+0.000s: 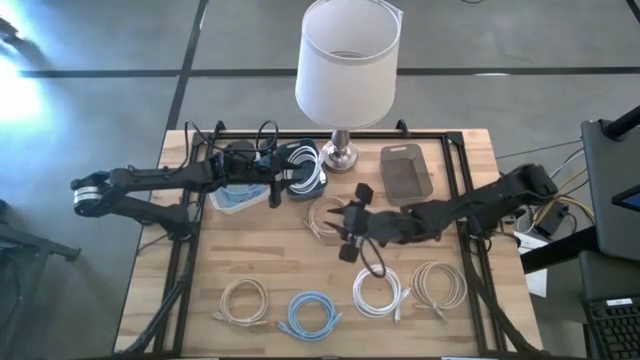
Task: Pick & Place USB Port
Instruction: Put the white charger cable into the blue bin
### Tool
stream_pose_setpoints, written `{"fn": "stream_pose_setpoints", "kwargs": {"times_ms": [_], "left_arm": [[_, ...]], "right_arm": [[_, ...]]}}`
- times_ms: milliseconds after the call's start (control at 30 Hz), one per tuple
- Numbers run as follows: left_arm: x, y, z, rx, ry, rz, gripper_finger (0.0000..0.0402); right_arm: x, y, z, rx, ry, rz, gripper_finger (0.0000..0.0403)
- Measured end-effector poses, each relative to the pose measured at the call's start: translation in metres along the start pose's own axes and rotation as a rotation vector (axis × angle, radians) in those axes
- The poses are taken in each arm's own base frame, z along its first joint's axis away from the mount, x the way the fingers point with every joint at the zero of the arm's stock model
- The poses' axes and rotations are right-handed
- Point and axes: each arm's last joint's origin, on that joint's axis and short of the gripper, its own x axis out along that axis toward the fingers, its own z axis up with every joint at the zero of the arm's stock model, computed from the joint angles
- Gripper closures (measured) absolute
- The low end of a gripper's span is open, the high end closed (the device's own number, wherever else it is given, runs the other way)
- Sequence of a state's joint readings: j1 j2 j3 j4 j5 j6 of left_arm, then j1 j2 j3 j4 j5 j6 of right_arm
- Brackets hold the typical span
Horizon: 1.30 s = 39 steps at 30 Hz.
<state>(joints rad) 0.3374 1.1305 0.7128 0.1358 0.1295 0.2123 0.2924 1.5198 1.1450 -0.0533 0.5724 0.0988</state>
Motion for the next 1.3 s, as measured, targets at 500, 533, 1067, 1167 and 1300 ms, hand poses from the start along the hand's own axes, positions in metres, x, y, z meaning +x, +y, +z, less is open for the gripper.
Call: {"fn": "stream_pose_setpoints", "kwargs": {"times_ms": [500,533,1067,1167,1300], "left_arm": [[0.000,0.000,0.000,-0.001,0.004,-0.001,0.0234],[0.000,0.000,0.000,0.000,0.004,-0.001,0.0234],[0.000,0.000,0.000,0.000,0.003,-0.001,0.0234],[0.000,0.000,0.000,0.000,0.003,-0.001,0.0234],[0.000,0.000,0.000,0.000,0.003,-0.001,0.0234]], "right_arm": [[-0.006,-0.004,-0.008,-0.069,0.040,0.003,0.0289],[-0.005,-0.004,-0.008,-0.068,0.041,0.002,0.0289],[-0.002,-0.009,-0.011,-0.086,0.051,-0.019,0.0273],[0.000,-0.014,-0.010,-0.082,0.052,-0.040,0.0275],[0.001,-0.021,-0.008,-0.066,0.050,-0.058,0.0282]]}}
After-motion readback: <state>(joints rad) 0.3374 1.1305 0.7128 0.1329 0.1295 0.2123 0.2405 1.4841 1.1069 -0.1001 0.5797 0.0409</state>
